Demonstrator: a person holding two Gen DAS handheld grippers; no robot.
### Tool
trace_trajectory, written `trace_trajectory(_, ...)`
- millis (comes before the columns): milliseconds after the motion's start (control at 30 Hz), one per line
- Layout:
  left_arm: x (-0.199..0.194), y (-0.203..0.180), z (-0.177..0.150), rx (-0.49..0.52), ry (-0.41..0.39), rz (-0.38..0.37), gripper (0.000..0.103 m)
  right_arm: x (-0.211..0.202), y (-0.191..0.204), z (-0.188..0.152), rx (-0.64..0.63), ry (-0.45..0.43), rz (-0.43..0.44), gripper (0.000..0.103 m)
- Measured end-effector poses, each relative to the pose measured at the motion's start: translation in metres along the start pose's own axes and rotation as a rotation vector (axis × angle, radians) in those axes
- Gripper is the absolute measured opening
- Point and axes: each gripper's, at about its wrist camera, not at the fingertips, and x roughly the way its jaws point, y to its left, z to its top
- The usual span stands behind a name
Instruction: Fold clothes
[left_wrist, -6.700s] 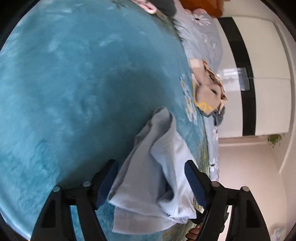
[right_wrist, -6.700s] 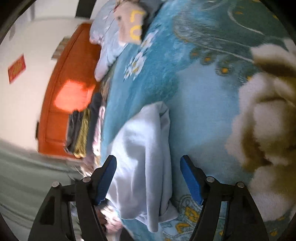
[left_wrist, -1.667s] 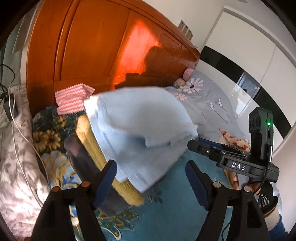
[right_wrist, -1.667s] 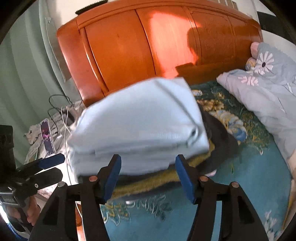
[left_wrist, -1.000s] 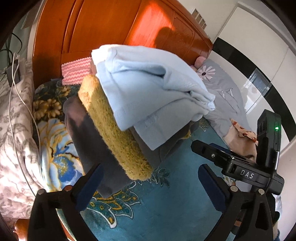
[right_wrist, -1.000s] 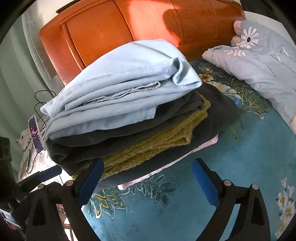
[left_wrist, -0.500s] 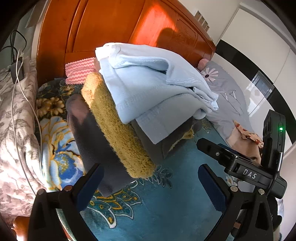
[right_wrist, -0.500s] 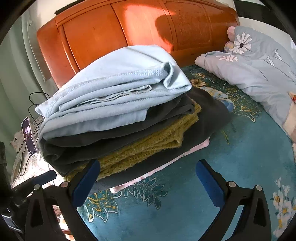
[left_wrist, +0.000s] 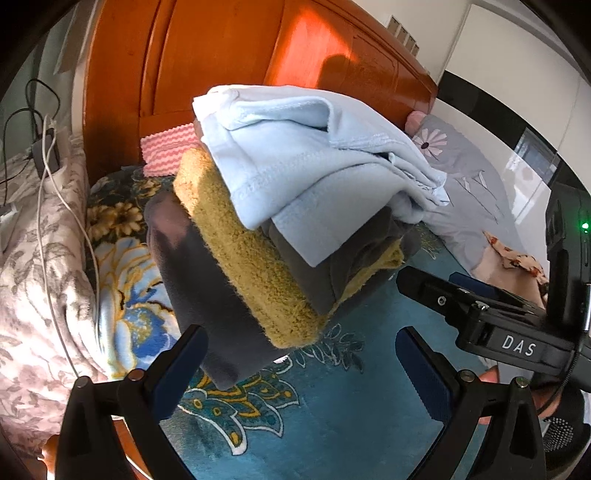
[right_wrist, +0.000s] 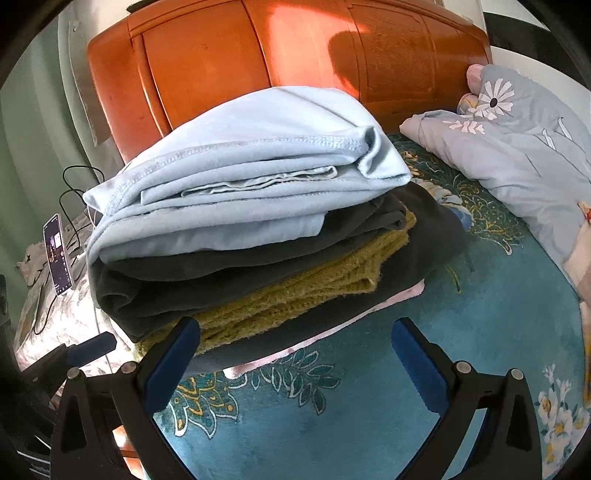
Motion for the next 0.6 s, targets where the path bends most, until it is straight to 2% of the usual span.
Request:
trace_trajectory(167,-0.0028,-0.0016,-0.0015,-0.005,-0.033,0.023,0.103,-0.0012,0.0025,-0.0007,-0.012,0.004,-0.002,0.103)
trace_trajectory(600,-0.0002,-0.0087,-0.0093,0.006,-0.021,0.03,0.103,-0.0017,0.0031,-0.0038,-0.012,0.016,-0.007,0.103)
